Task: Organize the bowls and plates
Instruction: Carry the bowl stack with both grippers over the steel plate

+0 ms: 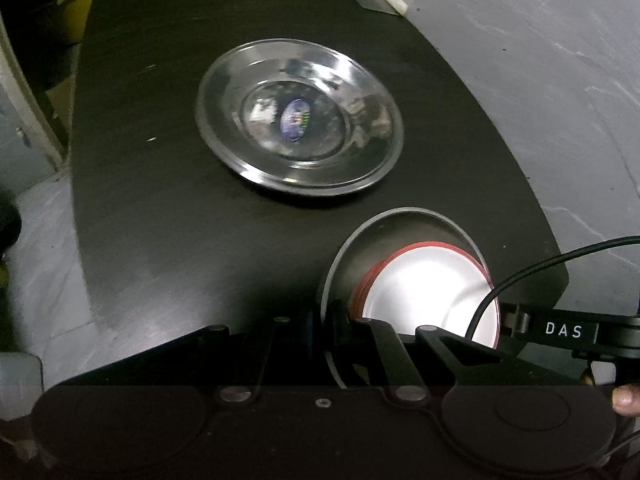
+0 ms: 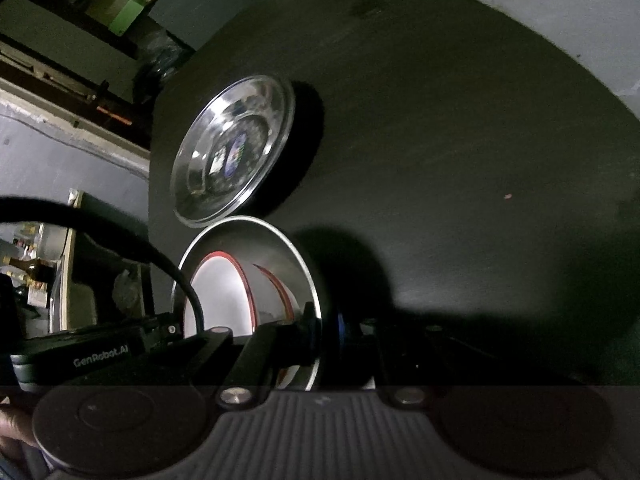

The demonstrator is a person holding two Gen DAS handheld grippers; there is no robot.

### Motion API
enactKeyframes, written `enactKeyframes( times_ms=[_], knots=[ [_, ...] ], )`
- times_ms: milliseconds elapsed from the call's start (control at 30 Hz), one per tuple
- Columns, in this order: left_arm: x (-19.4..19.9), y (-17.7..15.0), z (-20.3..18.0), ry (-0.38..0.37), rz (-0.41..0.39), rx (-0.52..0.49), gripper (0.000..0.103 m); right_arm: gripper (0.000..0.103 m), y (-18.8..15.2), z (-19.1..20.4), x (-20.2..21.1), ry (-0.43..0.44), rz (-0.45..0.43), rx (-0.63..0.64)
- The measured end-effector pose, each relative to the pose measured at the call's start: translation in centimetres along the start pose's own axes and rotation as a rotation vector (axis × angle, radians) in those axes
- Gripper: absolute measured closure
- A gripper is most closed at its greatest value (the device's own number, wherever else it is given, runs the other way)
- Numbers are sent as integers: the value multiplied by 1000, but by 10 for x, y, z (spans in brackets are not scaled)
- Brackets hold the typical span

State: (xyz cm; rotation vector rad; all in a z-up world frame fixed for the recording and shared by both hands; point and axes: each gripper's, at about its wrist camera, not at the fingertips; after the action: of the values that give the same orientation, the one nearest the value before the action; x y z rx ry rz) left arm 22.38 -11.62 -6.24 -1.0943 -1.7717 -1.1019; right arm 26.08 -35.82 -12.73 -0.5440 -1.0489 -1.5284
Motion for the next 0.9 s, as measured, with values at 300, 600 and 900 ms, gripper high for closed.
enactKeyframes(
  times_ms=[300, 600, 900],
  knots=[
    [-14, 18, -26, -26, 1, -35, 96, 90, 9, -19, 8, -21, -15, -44],
    [-25, 34, -49, -22, -11, -39, 96, 91, 28, -33, 6, -31, -18, -80],
    [-38, 50, -64, -24, 8, -18, 96, 91, 43, -50, 0, -23, 5, -120]
  ],
)
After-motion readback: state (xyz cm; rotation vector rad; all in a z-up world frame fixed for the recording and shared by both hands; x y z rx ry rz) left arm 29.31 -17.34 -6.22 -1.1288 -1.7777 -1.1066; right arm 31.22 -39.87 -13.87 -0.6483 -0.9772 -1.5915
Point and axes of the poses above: each gripper's, at about its wrist camera, not at the fingertips, and x roughly against the way its jaws point, z to its left, y to its top, and after that the axes turned 7 degrees about x, right-handed
